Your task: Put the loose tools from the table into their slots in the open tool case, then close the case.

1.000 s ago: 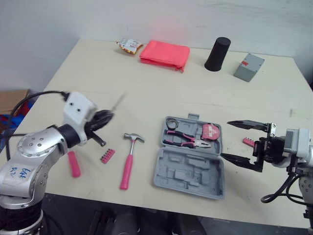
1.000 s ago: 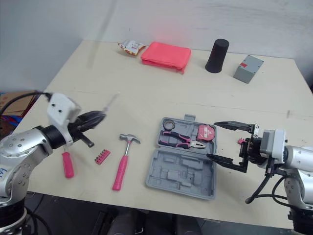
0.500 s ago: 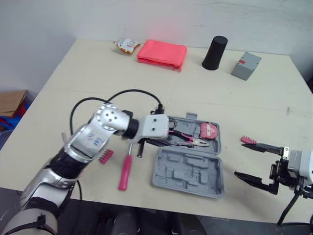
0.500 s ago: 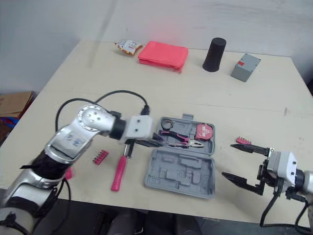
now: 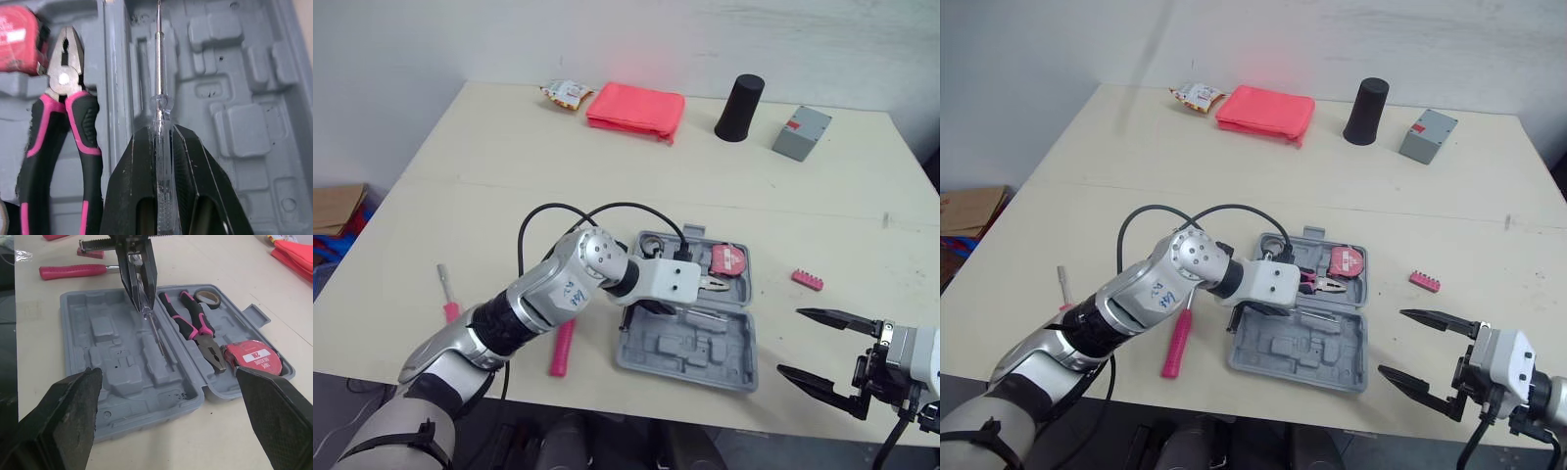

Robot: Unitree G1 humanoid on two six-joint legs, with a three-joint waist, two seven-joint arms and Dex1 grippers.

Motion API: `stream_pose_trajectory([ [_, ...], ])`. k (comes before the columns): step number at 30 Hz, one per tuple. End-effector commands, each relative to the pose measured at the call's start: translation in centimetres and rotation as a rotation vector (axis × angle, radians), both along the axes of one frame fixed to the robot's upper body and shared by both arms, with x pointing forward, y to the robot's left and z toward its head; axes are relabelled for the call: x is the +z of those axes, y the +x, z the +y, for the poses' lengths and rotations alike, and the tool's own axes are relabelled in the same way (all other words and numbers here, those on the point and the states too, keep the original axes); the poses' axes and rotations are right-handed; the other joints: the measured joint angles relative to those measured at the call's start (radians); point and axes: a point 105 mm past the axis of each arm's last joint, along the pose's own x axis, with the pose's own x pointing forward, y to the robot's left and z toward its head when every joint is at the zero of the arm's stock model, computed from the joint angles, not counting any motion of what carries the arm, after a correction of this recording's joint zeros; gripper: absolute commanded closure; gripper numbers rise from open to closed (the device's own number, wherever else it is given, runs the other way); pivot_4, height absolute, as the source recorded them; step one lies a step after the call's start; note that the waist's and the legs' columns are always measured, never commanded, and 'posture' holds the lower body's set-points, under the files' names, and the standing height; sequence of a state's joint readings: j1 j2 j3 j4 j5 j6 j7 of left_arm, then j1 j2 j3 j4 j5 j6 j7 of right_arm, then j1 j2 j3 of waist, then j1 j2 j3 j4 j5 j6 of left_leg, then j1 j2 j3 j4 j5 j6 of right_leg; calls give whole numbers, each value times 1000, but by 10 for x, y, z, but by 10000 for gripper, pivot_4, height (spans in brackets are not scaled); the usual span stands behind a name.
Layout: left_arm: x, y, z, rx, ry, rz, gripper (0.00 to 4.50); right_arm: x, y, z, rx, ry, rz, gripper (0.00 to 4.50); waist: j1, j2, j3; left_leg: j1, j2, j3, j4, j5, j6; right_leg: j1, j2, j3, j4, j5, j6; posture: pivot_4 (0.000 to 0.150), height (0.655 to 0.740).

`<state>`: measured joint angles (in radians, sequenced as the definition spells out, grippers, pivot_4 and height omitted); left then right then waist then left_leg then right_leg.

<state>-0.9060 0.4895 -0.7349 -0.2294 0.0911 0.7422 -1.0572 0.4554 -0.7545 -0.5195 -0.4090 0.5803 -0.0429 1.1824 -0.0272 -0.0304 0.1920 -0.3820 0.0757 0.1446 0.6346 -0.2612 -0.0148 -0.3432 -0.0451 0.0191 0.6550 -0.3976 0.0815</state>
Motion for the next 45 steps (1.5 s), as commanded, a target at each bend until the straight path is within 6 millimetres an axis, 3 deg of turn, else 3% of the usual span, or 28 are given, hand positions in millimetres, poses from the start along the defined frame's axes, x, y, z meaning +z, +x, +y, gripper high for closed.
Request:
stream_pose_trajectory([
  [1, 7, 6, -3, 5, 6, -68, 44635, 11, -1, 2, 0, -7, -51, 0, 1, 0, 0, 0, 0, 0, 0, 0, 0, 0, 0, 0, 0, 0, 0, 1500, 7400],
  [7, 3, 14, -2, 31, 31, -88, 44635, 13, 1, 5, -7, -1, -63, 0, 2, 0, 0, 0, 0, 0, 1, 0, 0, 0, 0, 0, 0, 0, 0, 1500, 7400],
  [32, -3, -2, -5, -36, 43, -90, 44635, 13, 3, 7, -26, 12, -69, 0, 2, 0, 0, 1, 0, 0, 1, 0, 0, 0, 0, 0, 1, 0, 0, 1500, 7400],
  [45, 17, -3, -14, 51, -2, -45, 44635, 14, 4, 10, -21, 15, -69, 0, 1, 0, 0, 0, 0, 0, 1, 0, 0, 0, 0, 0, 2, 0, 0, 1500, 7400],
])
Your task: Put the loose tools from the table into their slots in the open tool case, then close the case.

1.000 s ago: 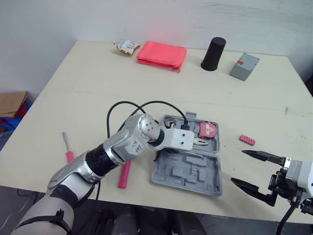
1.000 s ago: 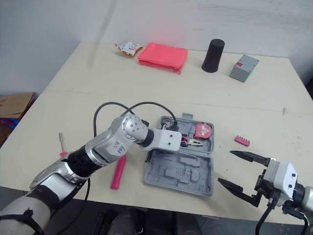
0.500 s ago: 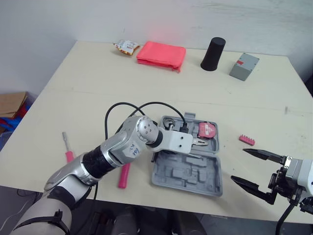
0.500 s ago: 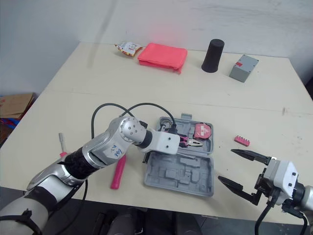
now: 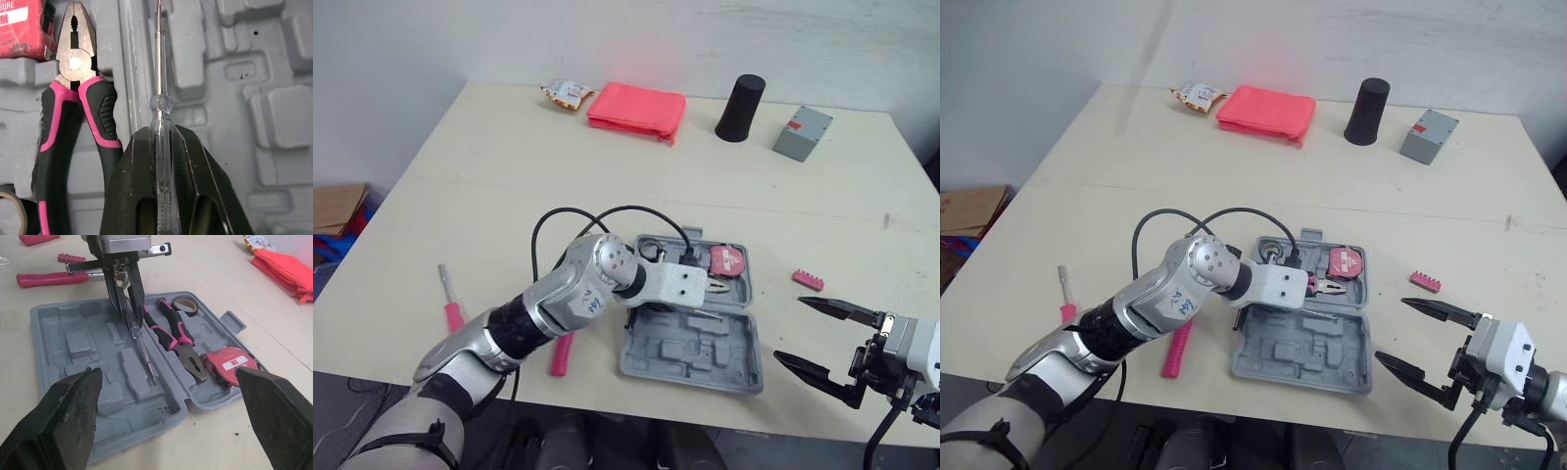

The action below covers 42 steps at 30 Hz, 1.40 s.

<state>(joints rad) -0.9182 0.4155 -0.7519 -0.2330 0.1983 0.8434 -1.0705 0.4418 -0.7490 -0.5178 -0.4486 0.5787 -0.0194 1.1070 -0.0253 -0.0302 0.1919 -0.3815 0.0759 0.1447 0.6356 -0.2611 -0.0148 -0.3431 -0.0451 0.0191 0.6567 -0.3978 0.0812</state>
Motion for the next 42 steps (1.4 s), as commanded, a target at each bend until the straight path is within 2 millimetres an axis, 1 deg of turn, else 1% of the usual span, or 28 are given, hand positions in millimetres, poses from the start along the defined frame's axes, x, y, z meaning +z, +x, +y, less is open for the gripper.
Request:
stream_pose_trajectory([
  [1, 18, -4, -3, 30, -27, -17, 44635, 7, -2, 7, 24, 1, -28, 0, -1, 0, 0, 0, 0, 0, 0, 0, 0, 0, 0, 0, 0, 0, 0, 1500, 7400],
  [6, 22, -10, -6, 55, -36, 23, 44635, 6, -3, 7, 26, 3, -23, 0, 0, 0, 0, 0, 0, 0, 0, 0, 0, 0, 0, 0, 0, 0, 0, 1500, 7400],
  [10, 18, -14, -4, 69, -26, 62, 44635, 6, -3, 9, 31, 4, -18, 0, -1, 0, 0, 0, 0, 0, 0, 0, 0, 0, 0, 0, 1, 0, 0, 1500, 7400],
  [16, 12, -14, -1, 79, -1, 66, 44635, 6, -2, 9, 36, 3, -12, 0, 0, 0, 0, 0, 0, 0, 1, 0, 0, 0, 0, 0, 1, 0, 0, 1500, 7400],
  [33, 0, -8, 0, 91, 26, 61, 44635, 6, -2, 9, 38, 1, -12, 0, 0, 0, 0, 0, 0, 0, 1, 0, 0, 0, 0, 0, 1, 0, 0, 1500, 7400],
  [39, 0, -6, 0, 96, 18, 41, 44635, 5, 0, 10, 40, 7, -15, 0, 0, 0, 0, 0, 0, 0, 1, 0, 0, 0, 0, 0, 1, 0, 0, 1500, 7400],
  [41, 3, -5, -2, 91, -3, 24, 35922, 5, 0, 10, 40, 8, -15, 0, 1, 0, 0, 0, 0, 0, 1, 0, 0, 0, 0, 0, 1, 0, 0, 1500, 7400],
  [42, 6, -4, -5, 85, -24, 9, 33322, 5, 0, 10, 40, 9, -15, 0, 1, 0, 0, 0, 0, 0, 1, 0, 0, 0, 0, 0, 1, 0, 0, 1500, 7400],
])
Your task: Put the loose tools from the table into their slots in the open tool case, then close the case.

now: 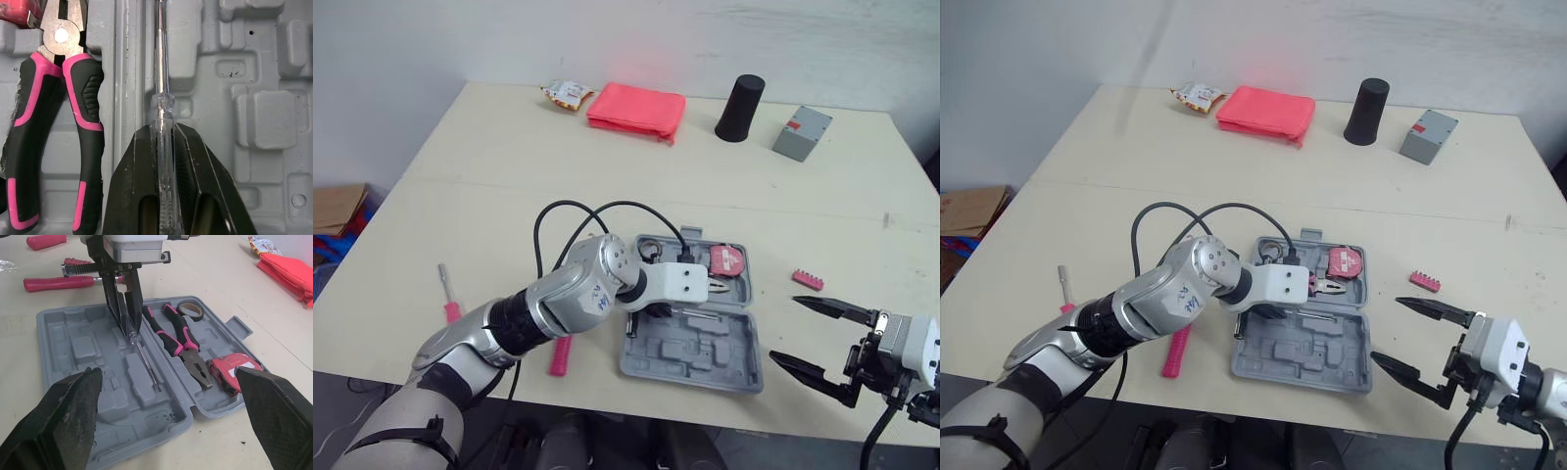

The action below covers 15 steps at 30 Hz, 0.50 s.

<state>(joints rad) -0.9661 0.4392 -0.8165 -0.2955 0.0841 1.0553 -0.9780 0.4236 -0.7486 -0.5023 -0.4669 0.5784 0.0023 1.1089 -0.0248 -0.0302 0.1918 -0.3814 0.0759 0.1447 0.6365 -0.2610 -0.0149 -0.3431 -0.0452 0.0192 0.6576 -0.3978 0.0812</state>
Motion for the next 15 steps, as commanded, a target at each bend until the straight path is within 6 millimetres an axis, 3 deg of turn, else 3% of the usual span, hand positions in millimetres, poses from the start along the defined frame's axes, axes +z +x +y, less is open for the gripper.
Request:
stream_pose_trajectory([
  [1, 11, 0, -7, -33, -49, -54, 28935, 4, -1, 4, 15, 5, -18, 0, 0, 0, 0, 0, 0, 0, 0, 0, 0, 0, 0, 0, 0, 0, 0, 1500, 7400],
  [4, 19, -8, -7, -71, -71, -35, 16855, 3, -1, 4, 11, 8, -19, 0, -1, 0, 0, 0, 0, 0, 0, 0, 0, 0, 0, 0, 0, 0, 0, 1500, 7400],
  [10, 36, -10, -4, -89, -188, -17, 16855, 2, -3, 5, 22, 11, -3, 0, 0, 0, 0, 0, 0, 0, 0, 0, 0, 0, 0, 0, 1, 0, 0, 1500, 7400],
  [13, 57, -7, -15, -173, -502, -99, 16855, 3, -1, 3, 23, 9, -7, 0, -2, 2, -1, 1, 0, 0, 0, 0, 0, 1, 0, 0, 0, 0, 0, 1500, 7400],
  [15, 60, 0, -6, -190, -591, -159, 22151, 3, 0, 2, 18, 4, -14, 0, -2, 2, -1, 1, 1, 0, 1, 0, 0, 1, 0, 0, 1, 0, 0, 1500, 7400],
])
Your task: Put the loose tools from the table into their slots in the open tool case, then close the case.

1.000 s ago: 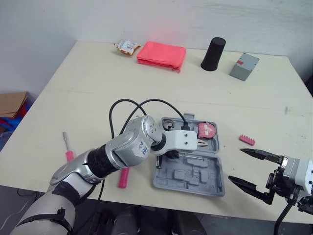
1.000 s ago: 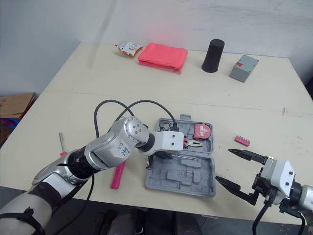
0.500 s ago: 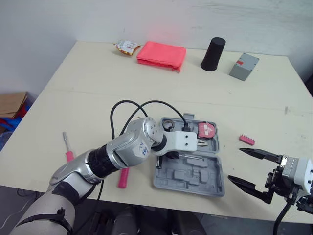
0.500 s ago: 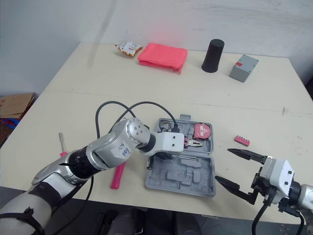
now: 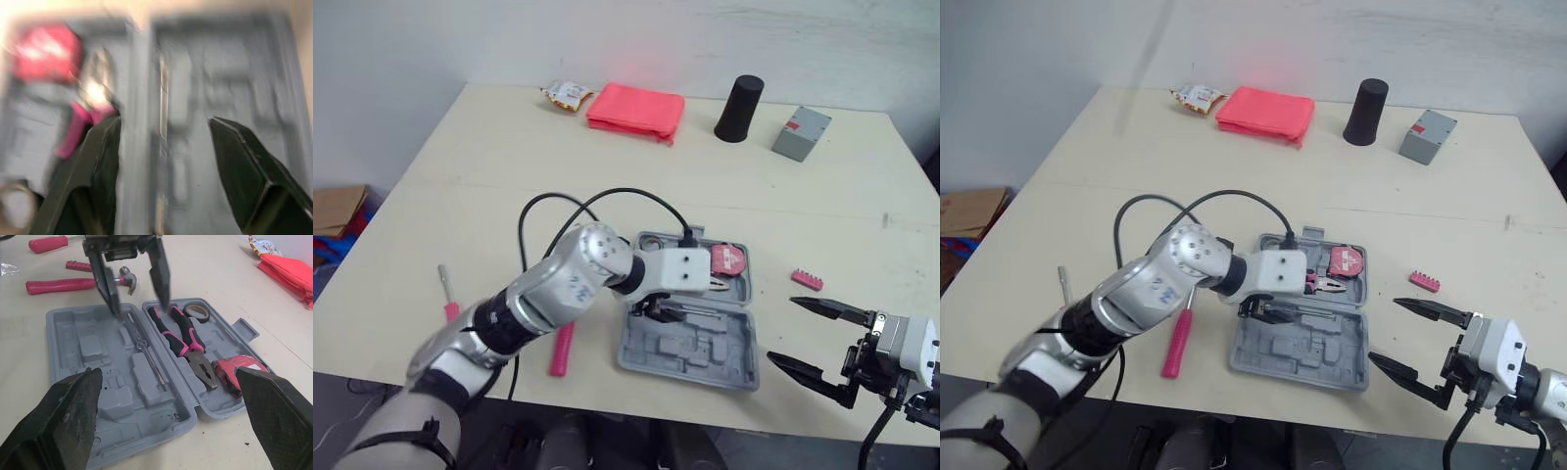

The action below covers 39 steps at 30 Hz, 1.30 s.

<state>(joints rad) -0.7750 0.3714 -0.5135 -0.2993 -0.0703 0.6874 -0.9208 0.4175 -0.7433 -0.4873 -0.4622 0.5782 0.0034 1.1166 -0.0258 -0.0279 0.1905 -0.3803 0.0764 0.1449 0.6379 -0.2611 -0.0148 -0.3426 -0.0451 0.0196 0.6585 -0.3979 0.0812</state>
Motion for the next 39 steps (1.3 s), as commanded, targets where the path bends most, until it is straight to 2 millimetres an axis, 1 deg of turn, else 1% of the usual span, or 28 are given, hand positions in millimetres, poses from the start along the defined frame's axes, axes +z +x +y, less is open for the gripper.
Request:
stream_pose_trajectory([
  [1, 20, 7, 10, -29, -173, -121, 25361, 6, 0, -1, 4, -8, -25, 0, -1, 0, 0, 0, 0, 0, 1, 0, 0, 0, 0, 0, 1, 0, 0, 1500, 7400],
  [3, 21, 10, 16, -28, -239, -106, 34499, 7, -1, -4, -4, -8, -29, 0, -1, 0, 0, 1, 0, 0, 1, 0, 0, 0, 0, 0, 1, 0, 0, 1500, 7400],
  [5, 16, 9, 17, -29, -287, -53, 43757, 7, -1, -7, -14, -13, -34, 0, 0, 0, 0, 2, 0, 0, 1, 0, 0, 2, 0, 0, 1, 0, 0, 1500, 7400],
  [6, 10, 10, 15, -25, -303, -23, 44772, 6, -1, -8, -19, -13, -35, 0, 0, 0, 0, 2, 0, 0, 1, 0, 0, 3, 0, 0, 1, 0, 0, 1500, 7400],
  [7, 5, 10, 14, -23, -313, -4, 44772, 6, -1, -8, -21, -12, -36, 0, 0, 0, 0, 3, 0, 1, 1, -1, 1, 3, 0, 0, 1, 0, 0, 1500, 7400],
  [12, -38, 13, 7, -7, -288, 63, 44772, 2, 0, -10, -38, -1, -40, 0, 1, 0, 0, 3, 0, 1, 1, -1, 1, 3, 0, 1, 0, 0, 0, 1500, 7400],
  [14, -49, 14, 5, 1, -271, 61, 44772, 1, -1, -10, -40, -1, -40, 0, 0, 0, 0, 3, 0, 1, 1, -1, 1, 2, 1, 1, 0, 0, 0, 1500, 7400],
  [16, -55, 14, 3, -11, -243, 37, 44772, 1, 0, -12, -45, -5, -43, 0, -2, 0, 0, 3, 0, 1, 1, -1, 0, 2, 1, 1, 0, 0, 0, 1500, 7400],
  [18, -61, 17, 4, 8, -225, 47, 44772, 2, 0, -14, -49, -8, -49, 0, -2, 0, 0, 3, 0, 2, 0, -2, 0, 2, 1, 2, 0, 0, 0, 1500, 7400],
  [22, -68, 16, 7, 3, -198, 59, 44772, 3, 1, -16, -51, -11, -54, 0, -2, 0, 0, 4, 0, 2, 0, -2, 0, 3, 1, 2, 0, 0, 0, 1500, 7400],
  [25, -77, 17, 12, 22, -159, 65, 44772, 2, 2, -15, -50, -13, -58, 0, -1, 0, 0, 4, 0, 2, -1, -2, 0, 2, 1, 2, 0, 0, 0, 1500, 7400],
  [28, -81, 17, 13, 37, -148, 78, 44772, 3, 3, -13, -46, -8, -64, 0, -2, 0, 0, 4, 0, 2, -1, -2, 0, 3, 1, 2, 0, 0, 0, 1500, 7400],
  [31, -90, 21, 16, 86, -93, 96, 44772, 3, 3, -12, -45, -8, -64, 0, -1, 0, 0, 4, 0, 2, -1, -2, 0, 3, 0, 2, 0, 0, 0, 1500, 7400],
  [34, -103, 19, 18, 109, -15, 145, 44772, 3, 3, -13, -48, -9, -66, 0, -1, 0, -1, 6, 0, 2, -1, -2, 0, 5, 0, 2, 0, 0, 0, 1500, 7400],
  [39, -134, 11, 27, 162, 170, 238, 44772, 2, 4, -13, -52, -9, -67, 0, -1, 0, -7, 11, 0, 2, -2, -3, 0, 10, 0, 2, -3, 0, 0, 1500, 7400],
])
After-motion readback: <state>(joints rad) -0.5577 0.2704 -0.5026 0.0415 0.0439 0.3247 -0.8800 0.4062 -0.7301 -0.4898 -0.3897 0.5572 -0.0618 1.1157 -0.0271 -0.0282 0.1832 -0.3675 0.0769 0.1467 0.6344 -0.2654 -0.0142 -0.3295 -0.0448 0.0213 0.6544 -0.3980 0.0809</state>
